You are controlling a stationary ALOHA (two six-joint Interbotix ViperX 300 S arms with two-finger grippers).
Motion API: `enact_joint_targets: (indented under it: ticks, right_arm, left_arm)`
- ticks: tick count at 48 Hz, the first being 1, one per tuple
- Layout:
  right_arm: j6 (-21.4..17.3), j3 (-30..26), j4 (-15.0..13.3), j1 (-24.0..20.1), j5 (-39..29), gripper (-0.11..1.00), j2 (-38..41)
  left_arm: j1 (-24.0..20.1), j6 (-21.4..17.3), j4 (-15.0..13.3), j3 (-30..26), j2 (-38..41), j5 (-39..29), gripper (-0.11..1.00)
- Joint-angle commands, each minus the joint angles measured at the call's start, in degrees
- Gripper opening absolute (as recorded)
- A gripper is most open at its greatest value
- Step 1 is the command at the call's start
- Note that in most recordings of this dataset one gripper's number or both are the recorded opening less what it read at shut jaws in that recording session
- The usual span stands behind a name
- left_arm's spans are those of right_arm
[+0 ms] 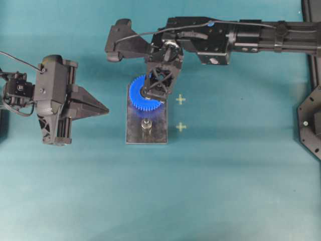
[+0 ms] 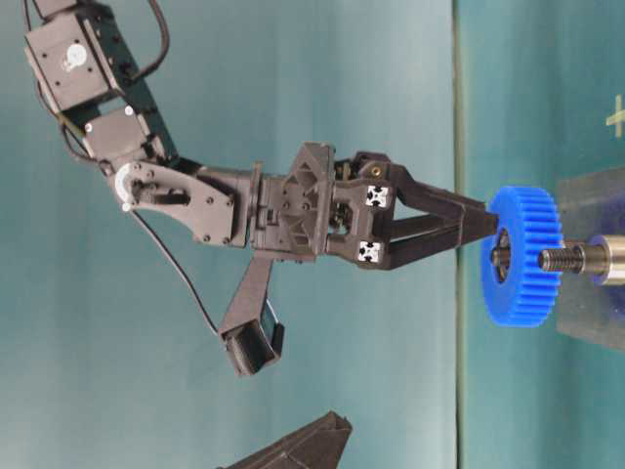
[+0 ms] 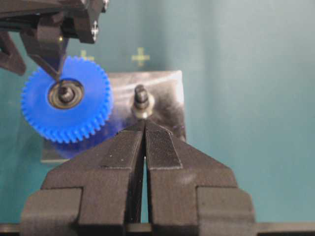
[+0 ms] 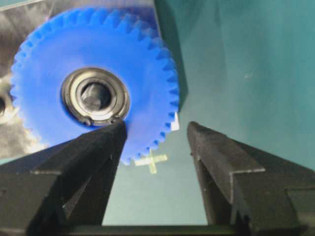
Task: Fit the large gear onto the shaft.
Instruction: 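Open the right gripper and raise it off the seated gear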
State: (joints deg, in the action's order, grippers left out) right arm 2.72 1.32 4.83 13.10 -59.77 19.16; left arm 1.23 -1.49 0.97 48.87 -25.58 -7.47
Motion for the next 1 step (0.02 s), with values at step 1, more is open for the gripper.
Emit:
enact_joint_targets:
  ticks: [1]
  right_arm:
    - [-0.53,-0.44,-0.09,-0.18,0.18,0.67,-2.20]
  left_arm:
    - [0.00,0.09,0.09,-0.97,-0.26,0.53,0.00]
